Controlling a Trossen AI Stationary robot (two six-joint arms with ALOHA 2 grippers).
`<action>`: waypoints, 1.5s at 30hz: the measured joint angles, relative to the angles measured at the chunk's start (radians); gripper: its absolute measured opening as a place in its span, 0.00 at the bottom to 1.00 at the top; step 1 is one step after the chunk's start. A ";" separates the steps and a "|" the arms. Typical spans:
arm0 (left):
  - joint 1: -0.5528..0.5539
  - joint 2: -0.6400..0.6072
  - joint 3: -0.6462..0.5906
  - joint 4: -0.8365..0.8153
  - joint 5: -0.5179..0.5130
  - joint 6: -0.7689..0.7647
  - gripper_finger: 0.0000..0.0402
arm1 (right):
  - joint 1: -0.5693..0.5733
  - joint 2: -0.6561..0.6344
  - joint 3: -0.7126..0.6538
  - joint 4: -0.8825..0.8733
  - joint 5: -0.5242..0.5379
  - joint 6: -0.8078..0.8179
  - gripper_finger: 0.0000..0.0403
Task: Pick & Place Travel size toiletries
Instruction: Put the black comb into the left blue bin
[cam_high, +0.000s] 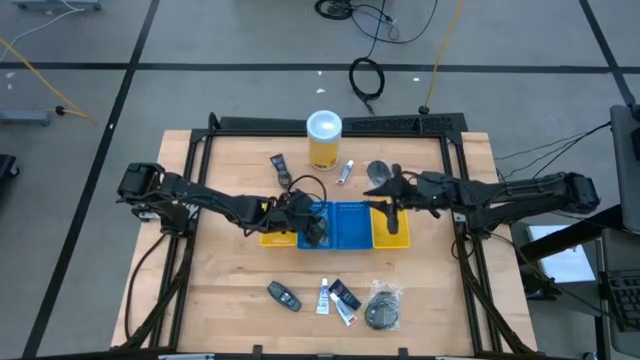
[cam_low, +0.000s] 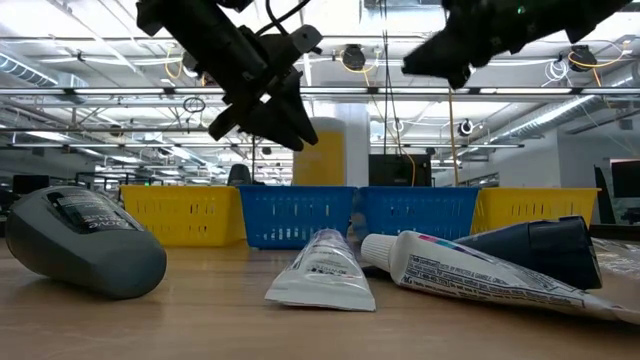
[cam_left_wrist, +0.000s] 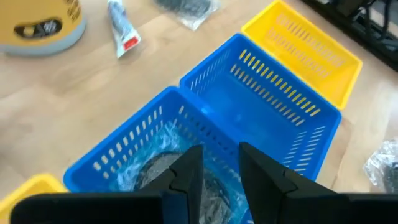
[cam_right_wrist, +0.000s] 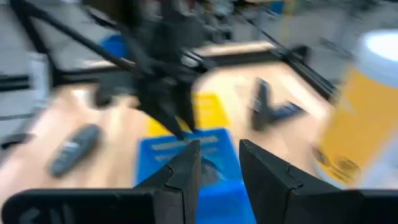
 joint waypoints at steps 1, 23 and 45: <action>0.000 0.000 0.000 0.015 0.000 0.018 0.26 | -0.010 0.000 0.000 -0.022 0.019 0.005 0.27; 0.000 -0.001 0.000 0.174 0.060 0.244 0.26 | -0.539 0.271 0.000 -0.193 -0.039 0.096 0.42; 0.000 -0.001 0.000 0.173 0.059 0.245 0.26 | -0.750 0.524 0.000 -0.078 -0.115 0.093 0.59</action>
